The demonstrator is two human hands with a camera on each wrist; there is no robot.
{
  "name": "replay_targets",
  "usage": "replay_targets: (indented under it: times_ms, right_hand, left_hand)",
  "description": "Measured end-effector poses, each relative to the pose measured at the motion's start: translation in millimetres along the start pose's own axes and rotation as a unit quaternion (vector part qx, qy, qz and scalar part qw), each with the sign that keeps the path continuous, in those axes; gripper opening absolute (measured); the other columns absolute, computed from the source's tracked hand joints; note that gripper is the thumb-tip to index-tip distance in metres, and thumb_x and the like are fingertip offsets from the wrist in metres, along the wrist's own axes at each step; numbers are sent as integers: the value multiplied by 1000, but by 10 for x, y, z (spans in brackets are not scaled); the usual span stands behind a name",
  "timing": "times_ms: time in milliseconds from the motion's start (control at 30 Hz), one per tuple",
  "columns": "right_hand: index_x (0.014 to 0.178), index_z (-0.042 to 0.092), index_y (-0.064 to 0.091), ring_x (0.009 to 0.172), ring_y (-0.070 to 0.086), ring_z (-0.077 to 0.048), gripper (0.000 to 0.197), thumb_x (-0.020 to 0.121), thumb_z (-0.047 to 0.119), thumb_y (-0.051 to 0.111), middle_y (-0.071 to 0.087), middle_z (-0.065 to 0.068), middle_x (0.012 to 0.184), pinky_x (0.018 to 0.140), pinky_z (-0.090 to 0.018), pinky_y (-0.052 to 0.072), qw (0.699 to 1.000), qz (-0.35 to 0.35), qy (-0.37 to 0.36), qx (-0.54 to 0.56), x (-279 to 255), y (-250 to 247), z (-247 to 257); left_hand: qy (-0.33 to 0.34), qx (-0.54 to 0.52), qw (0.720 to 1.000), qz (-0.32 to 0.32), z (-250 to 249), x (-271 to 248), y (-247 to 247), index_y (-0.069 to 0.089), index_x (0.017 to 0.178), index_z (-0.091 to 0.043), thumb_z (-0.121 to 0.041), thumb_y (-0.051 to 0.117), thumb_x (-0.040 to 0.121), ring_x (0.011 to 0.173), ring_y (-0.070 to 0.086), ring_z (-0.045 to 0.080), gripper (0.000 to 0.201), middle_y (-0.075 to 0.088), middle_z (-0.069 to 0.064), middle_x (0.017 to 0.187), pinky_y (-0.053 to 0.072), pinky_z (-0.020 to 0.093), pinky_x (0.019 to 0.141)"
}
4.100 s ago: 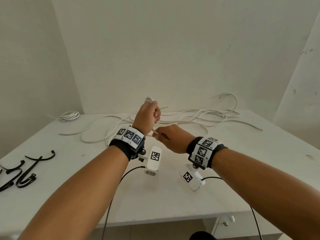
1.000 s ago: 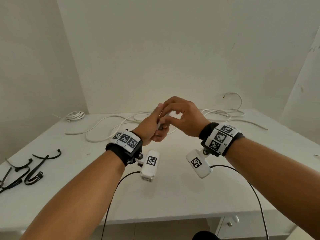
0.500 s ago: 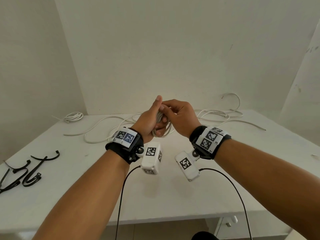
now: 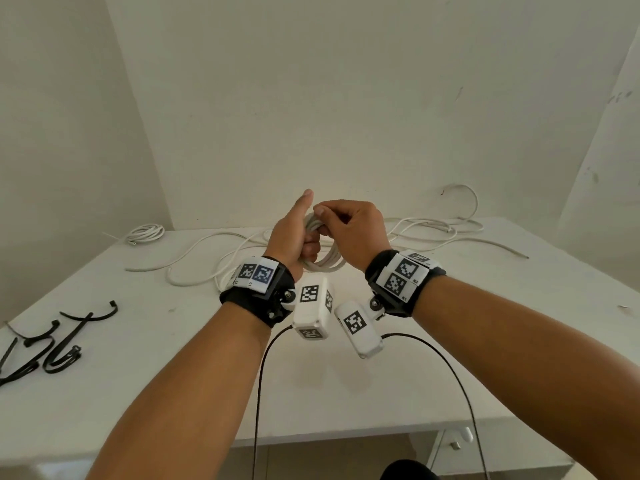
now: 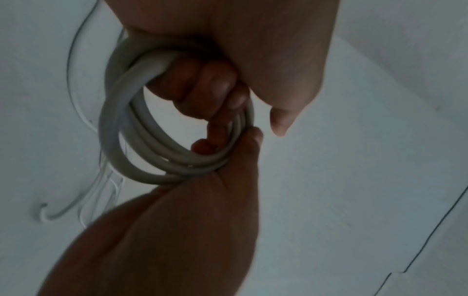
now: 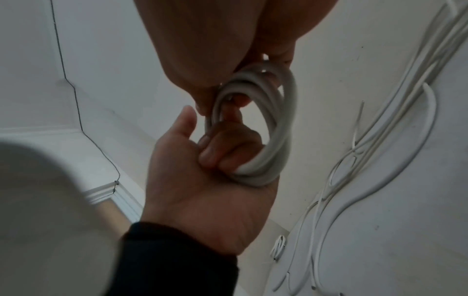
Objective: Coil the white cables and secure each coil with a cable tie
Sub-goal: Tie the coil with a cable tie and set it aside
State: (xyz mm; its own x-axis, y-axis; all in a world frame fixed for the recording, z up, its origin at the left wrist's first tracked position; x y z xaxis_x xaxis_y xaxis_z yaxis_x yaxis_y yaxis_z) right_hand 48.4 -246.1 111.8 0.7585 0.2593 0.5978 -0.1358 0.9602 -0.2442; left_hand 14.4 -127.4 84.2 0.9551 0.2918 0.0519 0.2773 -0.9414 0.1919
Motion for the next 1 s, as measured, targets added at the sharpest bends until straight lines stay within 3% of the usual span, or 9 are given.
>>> replay_targets:
  times_ms: [67,133,267,400,567,667,767,900,1000]
  right_hand:
    - [90,19,79,62,66,-7,15,93,27,67,71,5,65,69,-25,56,1000,-23,8,5,4,-34,-5]
    - [87,17,78,61,67,-10,16,93,27,67,71,2,64,66,-26,56,999,-43,12,16,-5,-53,-6]
    - [82,17,76,61,68,-17,17,92,28,68,71,0,63,62,-28,57,997,-68,30,27,-44,-12,4]
    - [83,11,75,51,66,-14,20,93,26,67,71,-3,63,52,-25,53,998,-28,33,35,-95,14,28]
    - [85,7,74,56,71,-22,20,95,23,65,74,-6,68,56,-33,59,994,-14,51,91,-159,26,35]
    - [88,9,75,66,74,-28,17,94,23,66,75,-8,72,68,-45,62,990,-13,60,128,-209,49,4]
    - [90,2,72,70,74,-31,17,94,18,66,75,-14,76,71,-49,62,978,16,113,177,-221,103,-44]
    - [94,4,56,54,63,-25,14,96,15,46,65,-15,74,58,-40,54,987,67,115,94,-202,251,-4]
    - [99,11,56,56,56,-21,23,97,15,34,61,-12,80,54,-33,47,987,86,121,68,-198,357,-25]
  left_hand:
    - [-29,-37,997,58,15,11,53,57,67,-9,-52,42,99,37,32,11,56,34,-5,44,29,21,40]
    - [-29,-61,995,71,25,-10,62,56,74,-6,-46,39,102,36,33,11,52,34,-5,43,31,22,41]
    - [-15,-91,996,19,45,-82,36,55,77,-6,-44,46,101,35,29,8,46,40,-5,43,30,21,38]
    - [-12,-93,995,-15,27,-105,-71,54,81,-5,-42,50,99,32,26,7,41,44,-3,44,23,18,35]
    - [-27,-98,995,19,-10,-105,-139,54,68,-6,-40,48,95,32,19,8,44,28,-6,42,18,19,36]
    - [-19,-73,997,-26,-50,-85,-218,54,68,-8,-34,49,96,33,21,10,39,29,-4,44,21,19,35]
    - [-1,-10,996,-83,-47,-142,-260,52,57,-12,-27,52,94,36,25,12,39,31,-2,45,23,20,38]
    - [12,81,992,-100,-18,-196,-258,55,61,-10,-28,49,88,38,31,14,33,40,0,47,26,23,42]
    - [31,114,987,-107,-21,-205,-243,56,64,-8,-26,47,88,39,35,16,31,42,2,47,28,25,44]
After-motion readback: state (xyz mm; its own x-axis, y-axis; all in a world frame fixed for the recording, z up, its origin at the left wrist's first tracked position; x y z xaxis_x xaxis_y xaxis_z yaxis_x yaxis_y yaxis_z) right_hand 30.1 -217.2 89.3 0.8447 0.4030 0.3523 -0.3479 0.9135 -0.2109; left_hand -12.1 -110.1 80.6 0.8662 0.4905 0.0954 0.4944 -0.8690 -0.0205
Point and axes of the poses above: each hand's wrist, its own x-axis towards the middle knuckle, its own y-axis out of the palm, z = x × y, the point moved 6 cm from there along x, towards the middle knuckle
